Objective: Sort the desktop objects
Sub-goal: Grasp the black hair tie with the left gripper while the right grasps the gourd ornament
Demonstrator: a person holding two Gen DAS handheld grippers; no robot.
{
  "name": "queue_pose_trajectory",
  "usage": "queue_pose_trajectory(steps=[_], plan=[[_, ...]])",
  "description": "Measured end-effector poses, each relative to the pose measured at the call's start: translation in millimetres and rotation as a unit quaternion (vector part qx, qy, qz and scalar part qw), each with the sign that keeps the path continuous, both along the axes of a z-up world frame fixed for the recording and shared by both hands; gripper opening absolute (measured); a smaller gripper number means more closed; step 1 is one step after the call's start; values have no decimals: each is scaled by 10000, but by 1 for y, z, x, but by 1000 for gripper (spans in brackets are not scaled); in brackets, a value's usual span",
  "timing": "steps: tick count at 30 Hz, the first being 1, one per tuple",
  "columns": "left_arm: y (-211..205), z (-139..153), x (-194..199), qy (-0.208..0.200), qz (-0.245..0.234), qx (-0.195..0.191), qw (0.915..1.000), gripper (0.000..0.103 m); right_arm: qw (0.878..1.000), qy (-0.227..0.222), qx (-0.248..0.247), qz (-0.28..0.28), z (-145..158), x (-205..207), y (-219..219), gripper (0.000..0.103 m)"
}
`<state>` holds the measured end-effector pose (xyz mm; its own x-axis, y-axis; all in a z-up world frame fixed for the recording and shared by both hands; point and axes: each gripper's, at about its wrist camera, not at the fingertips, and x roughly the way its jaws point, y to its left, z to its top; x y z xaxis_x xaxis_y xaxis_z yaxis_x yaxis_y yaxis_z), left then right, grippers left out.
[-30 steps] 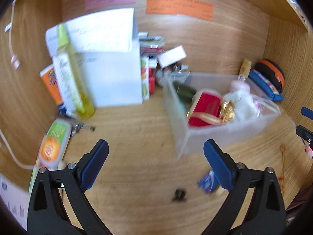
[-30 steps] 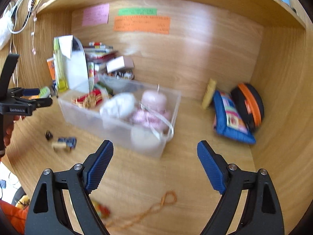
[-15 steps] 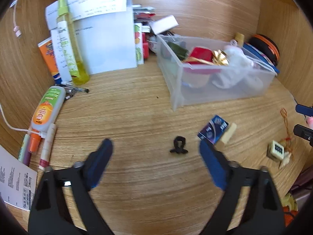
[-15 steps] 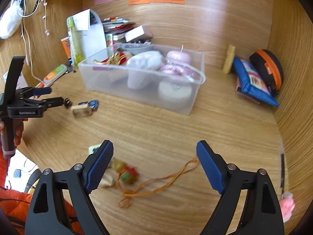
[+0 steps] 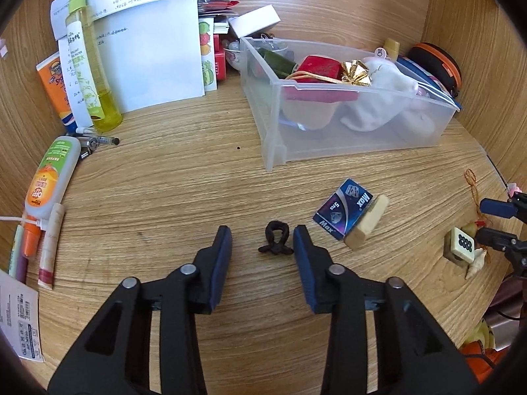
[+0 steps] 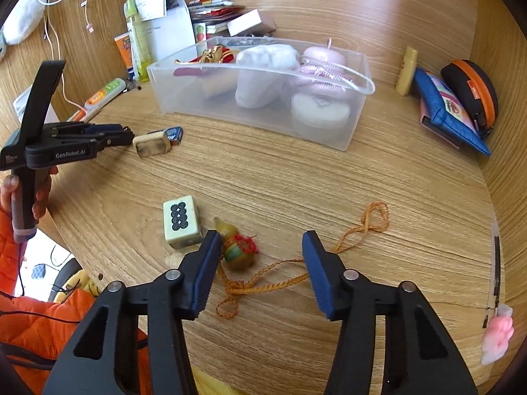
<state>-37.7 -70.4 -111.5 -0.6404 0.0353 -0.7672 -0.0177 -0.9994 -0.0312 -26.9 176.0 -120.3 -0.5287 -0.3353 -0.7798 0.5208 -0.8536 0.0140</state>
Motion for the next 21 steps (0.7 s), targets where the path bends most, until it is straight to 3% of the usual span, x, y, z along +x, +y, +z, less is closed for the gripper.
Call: queue_pose_trajectory(steps=[4, 12, 21], plan=[[2, 0, -3, -18, -18, -36, 10000, 32, 10000, -42, 46, 53, -4, -2, -4, 40], [4, -1, -8, -38, -42, -73, 10000, 20, 10000, -8, 54, 41, -6, -9, -4, 18], [3, 1, -10, 69, 26, -54, 10000, 20, 9997, 84, -152, -165, 3, -20, 6, 18]])
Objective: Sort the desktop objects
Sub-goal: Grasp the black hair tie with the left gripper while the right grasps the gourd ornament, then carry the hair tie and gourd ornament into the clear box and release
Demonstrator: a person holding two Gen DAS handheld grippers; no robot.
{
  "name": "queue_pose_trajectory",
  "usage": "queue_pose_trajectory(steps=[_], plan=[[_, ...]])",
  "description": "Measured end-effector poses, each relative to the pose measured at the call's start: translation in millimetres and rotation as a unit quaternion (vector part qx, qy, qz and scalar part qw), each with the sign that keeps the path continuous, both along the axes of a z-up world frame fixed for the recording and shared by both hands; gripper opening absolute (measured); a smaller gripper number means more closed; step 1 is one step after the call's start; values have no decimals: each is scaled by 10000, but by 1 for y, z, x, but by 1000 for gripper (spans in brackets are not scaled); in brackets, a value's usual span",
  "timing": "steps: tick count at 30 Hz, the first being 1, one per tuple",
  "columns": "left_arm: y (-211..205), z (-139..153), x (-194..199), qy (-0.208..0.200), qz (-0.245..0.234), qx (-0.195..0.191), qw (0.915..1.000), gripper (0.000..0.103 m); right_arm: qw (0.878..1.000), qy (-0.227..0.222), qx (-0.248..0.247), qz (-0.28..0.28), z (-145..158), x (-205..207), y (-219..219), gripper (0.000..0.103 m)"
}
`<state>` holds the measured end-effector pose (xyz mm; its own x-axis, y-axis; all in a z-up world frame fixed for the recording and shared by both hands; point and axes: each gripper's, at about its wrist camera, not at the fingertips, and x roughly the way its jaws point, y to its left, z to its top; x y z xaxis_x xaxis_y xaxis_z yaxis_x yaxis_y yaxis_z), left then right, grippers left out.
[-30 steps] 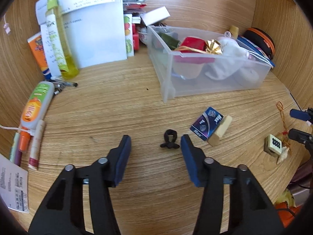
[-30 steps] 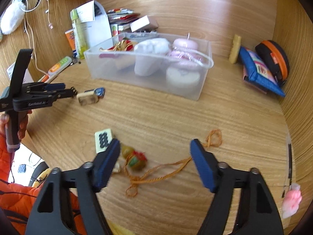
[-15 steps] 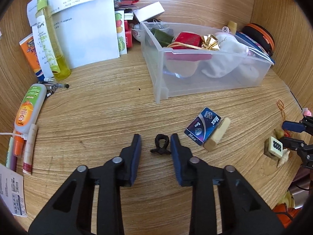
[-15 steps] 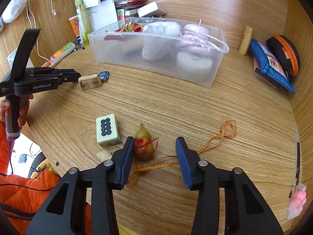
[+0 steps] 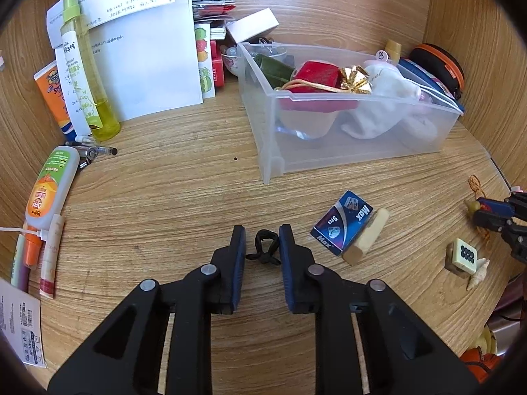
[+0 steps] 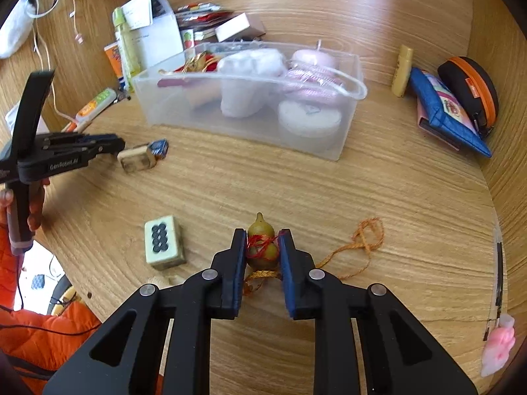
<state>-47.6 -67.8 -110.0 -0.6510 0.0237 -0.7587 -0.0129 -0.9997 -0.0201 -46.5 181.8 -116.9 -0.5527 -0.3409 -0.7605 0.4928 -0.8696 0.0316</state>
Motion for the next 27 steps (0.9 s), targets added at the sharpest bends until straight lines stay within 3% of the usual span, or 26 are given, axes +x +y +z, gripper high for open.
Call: queue_pose_trajectory(steps=[15, 27], plan=[[3, 43, 6, 648, 0, 9, 9979, 20, 9950, 950, -64, -310, 66, -26, 16, 18], [0, 78, -11, 1159, 19, 78, 9932, 20, 9859, 1662, -74, -176, 114, -55, 5, 18]])
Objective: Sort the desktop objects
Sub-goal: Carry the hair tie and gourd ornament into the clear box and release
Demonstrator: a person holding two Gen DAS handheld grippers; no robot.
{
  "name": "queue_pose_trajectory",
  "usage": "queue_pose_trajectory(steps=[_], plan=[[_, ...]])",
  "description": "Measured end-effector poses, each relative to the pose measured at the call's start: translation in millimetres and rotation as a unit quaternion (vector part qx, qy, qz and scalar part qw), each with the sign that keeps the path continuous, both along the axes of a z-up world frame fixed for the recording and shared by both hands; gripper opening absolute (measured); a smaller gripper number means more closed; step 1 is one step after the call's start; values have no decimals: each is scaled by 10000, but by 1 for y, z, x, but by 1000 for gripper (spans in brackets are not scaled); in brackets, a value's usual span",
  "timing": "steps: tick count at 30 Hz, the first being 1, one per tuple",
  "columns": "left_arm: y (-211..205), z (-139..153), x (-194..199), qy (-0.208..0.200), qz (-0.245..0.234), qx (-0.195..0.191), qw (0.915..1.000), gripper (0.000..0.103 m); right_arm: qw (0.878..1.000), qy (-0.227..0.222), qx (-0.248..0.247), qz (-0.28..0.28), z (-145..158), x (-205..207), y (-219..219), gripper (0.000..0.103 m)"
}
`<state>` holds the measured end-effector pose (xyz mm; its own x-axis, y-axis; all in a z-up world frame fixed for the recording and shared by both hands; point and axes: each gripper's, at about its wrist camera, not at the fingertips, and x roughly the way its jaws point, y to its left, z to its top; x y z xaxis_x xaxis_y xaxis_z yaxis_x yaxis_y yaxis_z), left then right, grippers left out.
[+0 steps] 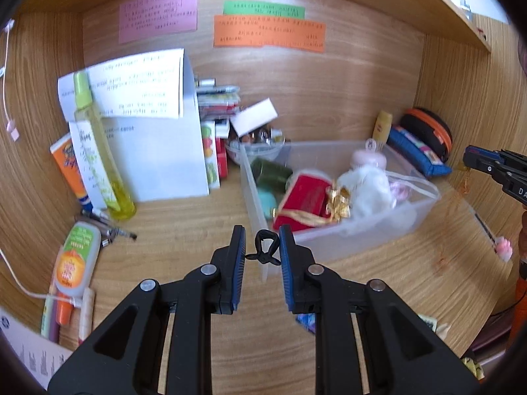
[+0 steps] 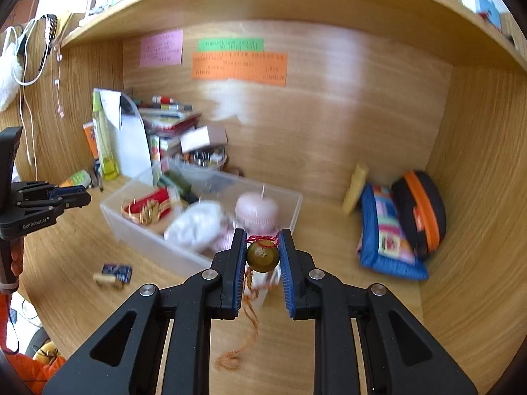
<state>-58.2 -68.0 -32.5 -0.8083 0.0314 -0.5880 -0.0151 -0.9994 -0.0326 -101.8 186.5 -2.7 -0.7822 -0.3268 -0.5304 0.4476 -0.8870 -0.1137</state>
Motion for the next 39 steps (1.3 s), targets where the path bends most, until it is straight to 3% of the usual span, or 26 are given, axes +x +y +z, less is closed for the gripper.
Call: queue_pose_trajectory(steps=[6, 12, 24, 39], plan=[[2, 15, -16, 202, -55, 28, 9998, 20, 9998, 147, -25, 127, 11, -18, -14, 18], [3, 17, -37, 218, -98, 115, 9996, 20, 9997, -32, -59, 251, 1, -39, -30, 18], [13, -6, -80, -138, -223, 289, 9992, 20, 9967, -727, -206, 288, -40, -74, -34, 18], [22, -28, -102, -368, -68, 90, 9993, 20, 9953, -918, 10, 290, -65, -84, -44, 18]])
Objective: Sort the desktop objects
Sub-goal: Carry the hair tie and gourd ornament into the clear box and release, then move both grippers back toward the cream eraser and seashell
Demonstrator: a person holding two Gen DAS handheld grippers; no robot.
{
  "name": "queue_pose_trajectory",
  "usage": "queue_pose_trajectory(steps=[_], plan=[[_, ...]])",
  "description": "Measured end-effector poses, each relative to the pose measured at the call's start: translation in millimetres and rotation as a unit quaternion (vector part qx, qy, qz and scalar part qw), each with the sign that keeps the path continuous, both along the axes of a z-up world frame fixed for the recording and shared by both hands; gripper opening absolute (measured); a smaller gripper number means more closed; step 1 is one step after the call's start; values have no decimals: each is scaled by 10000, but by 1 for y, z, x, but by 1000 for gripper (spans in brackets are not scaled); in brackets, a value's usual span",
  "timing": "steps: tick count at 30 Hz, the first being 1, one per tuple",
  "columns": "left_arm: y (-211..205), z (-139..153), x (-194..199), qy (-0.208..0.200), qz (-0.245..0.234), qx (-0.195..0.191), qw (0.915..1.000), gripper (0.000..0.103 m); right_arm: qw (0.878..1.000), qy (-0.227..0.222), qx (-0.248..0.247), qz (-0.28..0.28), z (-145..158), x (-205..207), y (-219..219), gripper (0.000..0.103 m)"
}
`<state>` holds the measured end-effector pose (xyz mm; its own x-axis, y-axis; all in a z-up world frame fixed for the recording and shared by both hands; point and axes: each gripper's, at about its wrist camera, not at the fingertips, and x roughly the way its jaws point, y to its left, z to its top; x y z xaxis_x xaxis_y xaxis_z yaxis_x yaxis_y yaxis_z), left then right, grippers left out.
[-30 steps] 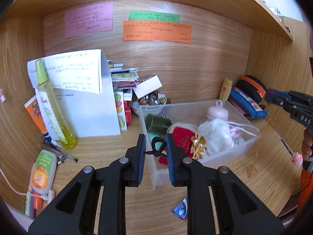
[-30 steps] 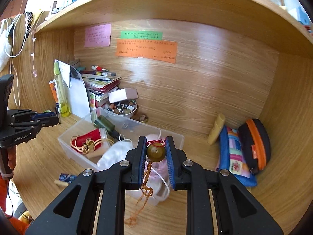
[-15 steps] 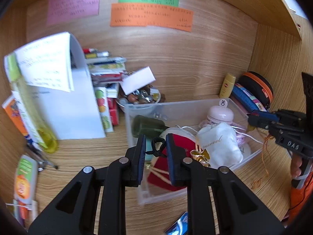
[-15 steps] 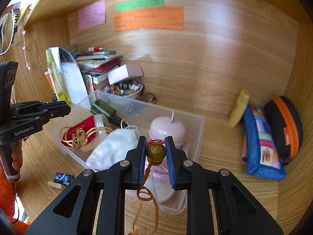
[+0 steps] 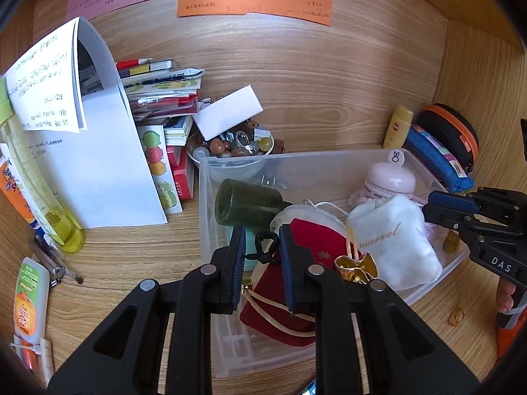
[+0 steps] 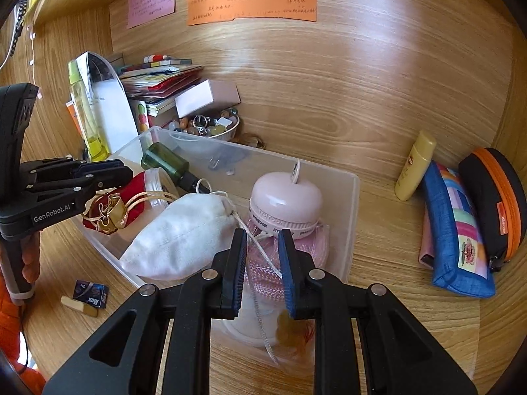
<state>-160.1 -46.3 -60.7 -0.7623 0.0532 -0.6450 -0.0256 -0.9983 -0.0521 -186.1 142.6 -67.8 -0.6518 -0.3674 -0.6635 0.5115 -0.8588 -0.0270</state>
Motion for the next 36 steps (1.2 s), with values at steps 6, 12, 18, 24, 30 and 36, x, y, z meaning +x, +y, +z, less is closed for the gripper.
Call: queue_pose_trajectory(steps=[6, 12, 18, 24, 30, 36], plan=[[-1, 1, 1, 0, -91, 88, 9999, 32, 10000, 8, 17, -12, 0, -1, 0, 18], [4, 9, 9, 121, -253, 52, 9996, 51, 9997, 207, -16, -100, 12, 8, 4, 46], [8, 26, 27, 357, -305, 26, 9989, 68, 9979, 583, -77, -255, 34, 29, 12, 67], [11, 39, 54, 582, -351, -116, 9976, 79, 9963, 765, -118, -384, 47, 53, 25, 75], [11, 41, 81, 642, -319, -258, 9971, 91, 9966, 719, -109, -385, 45, 77, 34, 80], [10, 29, 103, 477, -257, -384, 9978, 91, 9972, 687, 96, -290, 32, 104, 35, 81]])
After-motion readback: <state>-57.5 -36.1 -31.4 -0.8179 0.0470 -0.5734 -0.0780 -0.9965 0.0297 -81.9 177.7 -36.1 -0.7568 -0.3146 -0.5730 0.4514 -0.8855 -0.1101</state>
